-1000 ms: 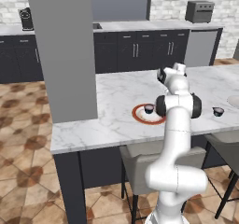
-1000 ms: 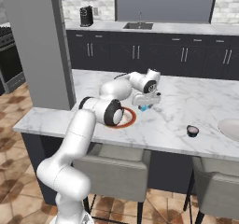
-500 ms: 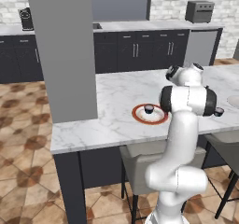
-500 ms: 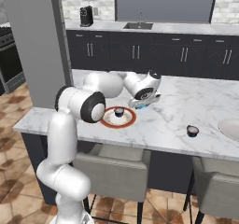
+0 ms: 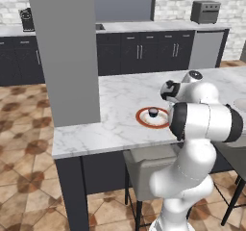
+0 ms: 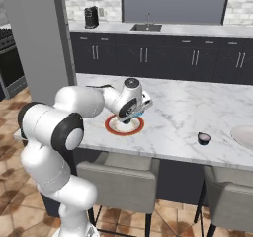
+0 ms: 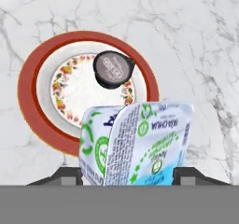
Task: Place two yogurt containers on each plate.
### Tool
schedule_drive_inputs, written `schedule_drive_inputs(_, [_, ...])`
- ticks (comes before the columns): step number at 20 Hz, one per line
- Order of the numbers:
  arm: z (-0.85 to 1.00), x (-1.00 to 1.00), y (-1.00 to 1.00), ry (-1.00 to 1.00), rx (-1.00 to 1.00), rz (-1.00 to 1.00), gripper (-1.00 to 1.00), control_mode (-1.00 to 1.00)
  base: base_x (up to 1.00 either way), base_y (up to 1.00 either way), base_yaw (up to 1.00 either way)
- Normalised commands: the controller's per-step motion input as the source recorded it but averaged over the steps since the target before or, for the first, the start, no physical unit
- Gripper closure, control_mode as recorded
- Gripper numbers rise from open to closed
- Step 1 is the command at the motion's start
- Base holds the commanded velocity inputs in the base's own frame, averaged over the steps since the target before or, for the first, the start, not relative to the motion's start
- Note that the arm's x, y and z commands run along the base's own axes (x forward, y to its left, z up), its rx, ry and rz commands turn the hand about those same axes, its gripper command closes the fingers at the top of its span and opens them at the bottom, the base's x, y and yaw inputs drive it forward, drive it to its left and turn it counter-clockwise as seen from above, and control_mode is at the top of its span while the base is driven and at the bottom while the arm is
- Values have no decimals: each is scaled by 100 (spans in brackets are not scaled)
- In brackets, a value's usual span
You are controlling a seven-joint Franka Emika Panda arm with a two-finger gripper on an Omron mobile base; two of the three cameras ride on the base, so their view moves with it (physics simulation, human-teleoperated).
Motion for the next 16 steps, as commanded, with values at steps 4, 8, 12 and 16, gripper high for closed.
schedule_drive_inputs(4, [22,-10,31,9,-16,-14,100,-100,0,0,0])
schedule_drive_inputs(8, [1,0,2,13,-1,-1,100,-100,0,0,0])
schedule_drive_inputs(12, [-8,0,0,12,9,0,100,-100,0,0,0])
schedule_drive_inputs(16, [-16,0,0,6,7,0,100,-100,0,0,0])
